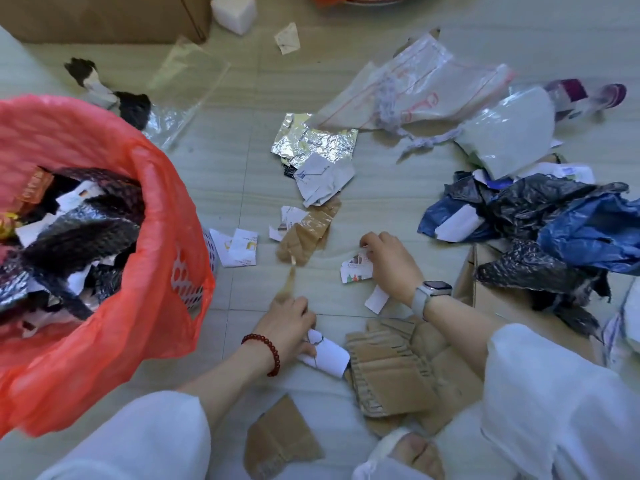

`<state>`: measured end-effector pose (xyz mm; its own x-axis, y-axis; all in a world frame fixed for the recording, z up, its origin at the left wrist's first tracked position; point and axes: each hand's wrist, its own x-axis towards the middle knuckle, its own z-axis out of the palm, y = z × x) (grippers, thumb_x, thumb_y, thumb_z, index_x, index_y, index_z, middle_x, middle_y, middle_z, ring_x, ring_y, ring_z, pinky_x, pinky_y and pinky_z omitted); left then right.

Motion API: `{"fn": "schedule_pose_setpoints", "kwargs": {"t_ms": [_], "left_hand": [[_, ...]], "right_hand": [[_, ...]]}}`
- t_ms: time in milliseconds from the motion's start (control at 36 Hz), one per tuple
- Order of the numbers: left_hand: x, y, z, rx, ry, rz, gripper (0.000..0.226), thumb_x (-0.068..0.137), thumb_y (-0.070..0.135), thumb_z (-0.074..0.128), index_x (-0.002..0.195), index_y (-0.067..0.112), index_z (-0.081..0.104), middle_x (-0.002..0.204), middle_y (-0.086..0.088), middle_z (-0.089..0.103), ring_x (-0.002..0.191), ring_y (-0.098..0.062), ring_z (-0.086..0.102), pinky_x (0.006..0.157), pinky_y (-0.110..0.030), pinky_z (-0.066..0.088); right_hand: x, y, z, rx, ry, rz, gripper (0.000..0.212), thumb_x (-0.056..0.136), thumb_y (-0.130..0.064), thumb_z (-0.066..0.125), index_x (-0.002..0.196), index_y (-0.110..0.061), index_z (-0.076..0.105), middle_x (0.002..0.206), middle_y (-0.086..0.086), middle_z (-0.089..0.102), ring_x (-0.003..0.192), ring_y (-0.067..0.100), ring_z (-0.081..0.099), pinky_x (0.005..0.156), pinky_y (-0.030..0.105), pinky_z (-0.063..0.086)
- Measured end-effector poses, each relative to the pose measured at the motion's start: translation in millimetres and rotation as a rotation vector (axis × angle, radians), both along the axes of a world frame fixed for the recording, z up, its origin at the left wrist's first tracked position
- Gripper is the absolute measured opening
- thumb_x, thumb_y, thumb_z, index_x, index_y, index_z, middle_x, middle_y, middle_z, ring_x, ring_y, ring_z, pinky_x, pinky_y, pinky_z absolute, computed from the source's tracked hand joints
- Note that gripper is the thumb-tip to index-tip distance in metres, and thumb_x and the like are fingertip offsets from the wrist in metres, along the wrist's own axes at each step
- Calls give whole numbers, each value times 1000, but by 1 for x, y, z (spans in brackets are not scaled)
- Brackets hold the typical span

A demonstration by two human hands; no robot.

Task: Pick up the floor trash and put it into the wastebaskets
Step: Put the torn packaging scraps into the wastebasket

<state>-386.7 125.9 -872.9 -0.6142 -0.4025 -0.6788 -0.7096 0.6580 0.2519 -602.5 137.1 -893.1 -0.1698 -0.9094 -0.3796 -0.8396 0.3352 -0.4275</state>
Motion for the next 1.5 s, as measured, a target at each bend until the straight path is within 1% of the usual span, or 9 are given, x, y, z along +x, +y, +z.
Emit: {"fn": "schedule_pose_setpoints", "kwargs": {"t_ms": [222, 417, 611, 722, 861, 1083, 1139, 1250, 1500], "left_hand": [[-12, -10, 28, -37, 103, 68, 36, 92, 41, 46, 115, 14, 48, 120, -6, 50, 109, -27, 49, 74, -32, 38], [-44, -52, 105, -305, 392, 262, 35, 94, 45, 41, 109, 13, 43, 107, -11, 60, 100, -32, 55, 65, -33, 34], [-9, -117, 207, -398, 689, 350, 40, 91, 40, 48, 122, 17, 38, 101, -12, 65, 91, -36, 60, 75, -38, 46], [48, -143, 246, -529, 846, 478, 44, 91, 27, 54, 131, 13, 42, 122, -7, 60, 108, -27, 57, 80, -24, 36], [129, -154, 256, -501, 736, 732, 27, 89, 34, 54, 110, 18, 62, 94, 3, 59, 84, -17, 57, 75, -22, 38], [200, -138, 222, -423, 437, 751, 26, 89, 16, 53, 111, 18, 65, 111, -1, 62, 108, -18, 55, 88, -26, 41], [205, -138, 219, -462, 460, 806, 28, 89, 13, 50, 112, 16, 65, 118, -2, 63, 111, -19, 55, 91, -28, 40], [183, -142, 225, -511, 626, 818, 24, 90, 12, 49, 108, 14, 66, 111, 0, 66, 104, -17, 58, 88, -27, 41], [13, -136, 232, -310, 898, 394, 23, 91, 18, 49, 110, 14, 62, 110, -2, 61, 103, -18, 57, 92, -30, 43]], "right_hand": [[-19, 4, 39, -141, -191, -273, 24, 91, -1, 38, 111, -8, 51, 91, 9, 60, 80, 29, 52, 69, 35, 40], [-27, -32, 116, -474, -253, -458, 23, 96, -6, 37, 112, -2, 53, 83, 1, 51, 80, 21, 46, 65, 27, 27], [15, -95, 189, -678, -470, -433, 17, 96, -13, 39, 106, -14, 53, 75, -9, 49, 67, 7, 46, 69, 28, 38], [64, -121, 220, -686, -588, -303, 14, 96, -15, 40, 101, -20, 52, 69, -7, 48, 62, 13, 48, 63, 31, 40], [141, -136, 249, -657, -632, -21, 15, 96, -14, 43, 105, -14, 55, 72, -16, 47, 59, -7, 50, 56, 10, 36], [215, -138, 241, -176, -325, 640, 44, 96, -40, 39, 135, -21, 45, 134, -2, 50, 123, 12, 43, 103, 25, 32], [213, -137, 242, -180, -332, 606, 43, 96, -42, 38, 133, -23, 48, 135, 0, 50, 125, 14, 43, 107, 30, 33], [189, -136, 259, -350, -435, 408, 31, 97, -23, 42, 121, -12, 59, 118, -7, 60, 103, -2, 50, 86, 5, 36], [55, -108, 258, -381, -465, -116, 20, 95, -11, 44, 104, -20, 58, 106, 6, 64, 94, 17, 60, 87, 40, 52]]}}
